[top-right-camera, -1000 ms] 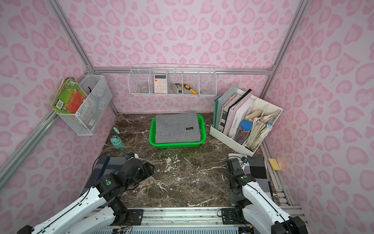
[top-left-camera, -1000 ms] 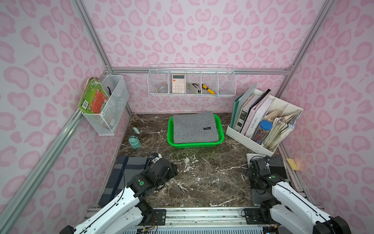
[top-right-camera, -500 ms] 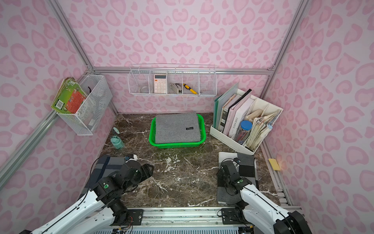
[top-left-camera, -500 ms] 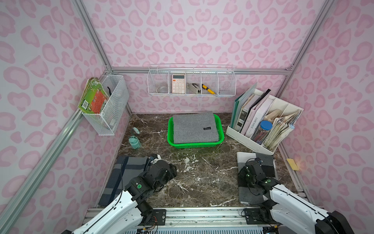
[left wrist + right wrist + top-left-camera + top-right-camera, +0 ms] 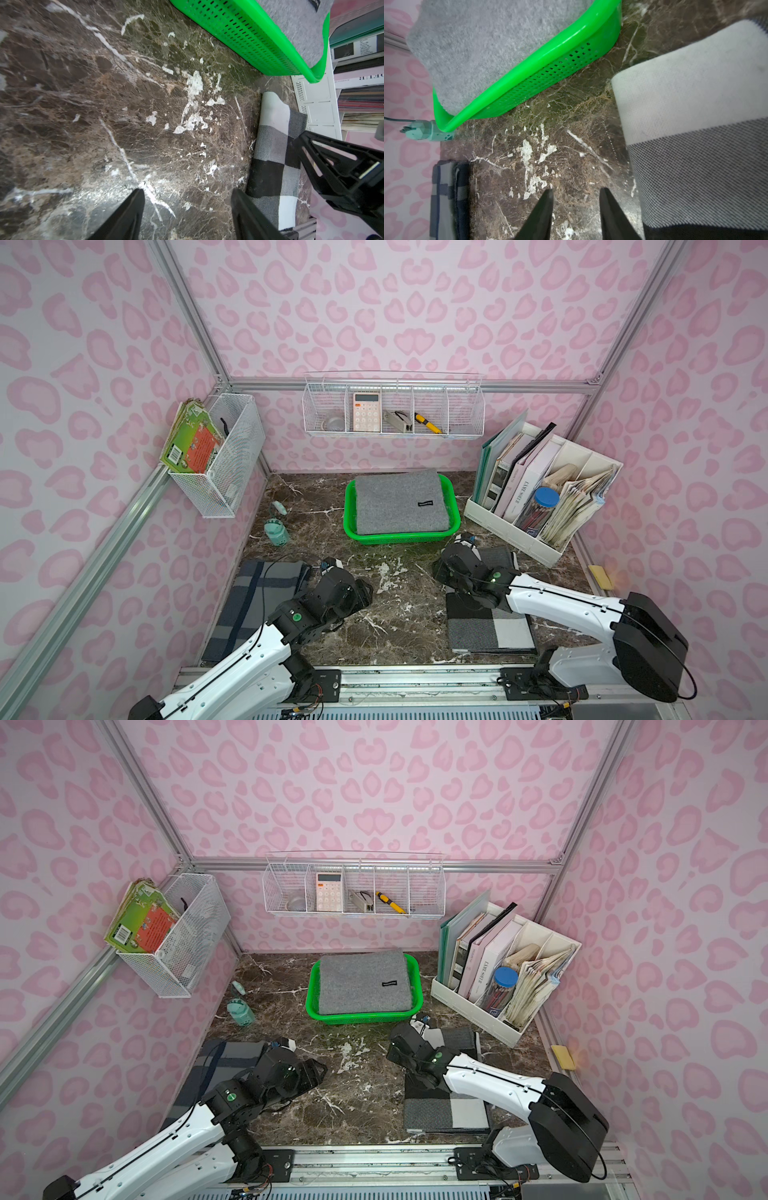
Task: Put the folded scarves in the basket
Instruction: Move the scarf to the center of the board.
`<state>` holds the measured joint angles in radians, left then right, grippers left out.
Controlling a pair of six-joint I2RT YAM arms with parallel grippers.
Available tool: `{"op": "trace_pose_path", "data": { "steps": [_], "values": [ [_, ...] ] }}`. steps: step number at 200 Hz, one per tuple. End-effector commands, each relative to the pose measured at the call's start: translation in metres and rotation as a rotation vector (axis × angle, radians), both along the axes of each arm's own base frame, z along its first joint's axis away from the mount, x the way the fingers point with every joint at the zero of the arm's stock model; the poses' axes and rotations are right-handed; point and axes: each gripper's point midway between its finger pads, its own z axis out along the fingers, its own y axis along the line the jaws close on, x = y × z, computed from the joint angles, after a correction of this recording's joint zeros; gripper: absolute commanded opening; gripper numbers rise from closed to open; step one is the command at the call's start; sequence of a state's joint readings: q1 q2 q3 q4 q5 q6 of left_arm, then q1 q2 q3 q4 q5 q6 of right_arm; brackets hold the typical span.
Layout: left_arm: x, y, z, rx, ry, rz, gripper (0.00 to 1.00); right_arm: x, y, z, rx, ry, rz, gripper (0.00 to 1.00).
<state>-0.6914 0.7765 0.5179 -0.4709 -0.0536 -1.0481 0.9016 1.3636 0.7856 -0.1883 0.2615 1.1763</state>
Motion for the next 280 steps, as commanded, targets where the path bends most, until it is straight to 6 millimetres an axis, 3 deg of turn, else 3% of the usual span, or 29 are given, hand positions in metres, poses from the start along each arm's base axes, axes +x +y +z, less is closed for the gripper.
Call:
{"op": "trace_pose_path", "data": {
  "steps": [1,31,65,101,135,156,181,228,262,280],
  "values": [
    [0.0,-0.018,0.001,-0.083,0.01,-0.041,0.7,-0.009,-0.036,-0.014,-0.179,0.034,-0.045,0.42],
    [0.001,-0.035,-0.003,-0.105,0.017,-0.08,0.69,-0.018,-0.071,-0.011,-0.213,0.001,-0.131,0.46],
    [0.004,-0.069,-0.003,-0.096,0.026,-0.171,0.66,-0.024,-0.11,-0.009,-0.169,-0.02,-0.211,0.5],
    [-0.003,-0.131,-0.008,-0.05,0.056,-0.328,0.57,-0.025,-0.144,-0.001,-0.05,-0.087,-0.273,0.53],
    [-0.019,-0.201,-0.018,-0.018,0.094,-0.501,0.5,-0.031,-0.164,0.008,0.03,-0.168,-0.295,0.58],
    [-0.028,-0.228,-0.03,0.009,0.136,-0.563,0.5,-0.036,-0.171,0.008,0.034,-0.171,-0.298,0.59],
    [-0.03,-0.238,-0.043,0.016,0.186,-0.567,0.51,-0.042,-0.177,0.002,0.027,-0.159,-0.306,0.6],
    [-0.035,-0.228,-0.064,0.069,0.26,-0.532,0.51,-0.051,-0.185,-0.007,0.053,-0.165,-0.326,0.61],
    [-0.045,-0.236,-0.075,0.061,0.317,-0.554,0.49,-0.056,-0.19,-0.009,0.082,-0.176,-0.346,0.61],
    [-0.051,-0.241,-0.081,0.063,0.328,-0.568,0.4,-0.06,-0.193,-0.009,0.094,-0.178,-0.363,0.61]
  ]
}}
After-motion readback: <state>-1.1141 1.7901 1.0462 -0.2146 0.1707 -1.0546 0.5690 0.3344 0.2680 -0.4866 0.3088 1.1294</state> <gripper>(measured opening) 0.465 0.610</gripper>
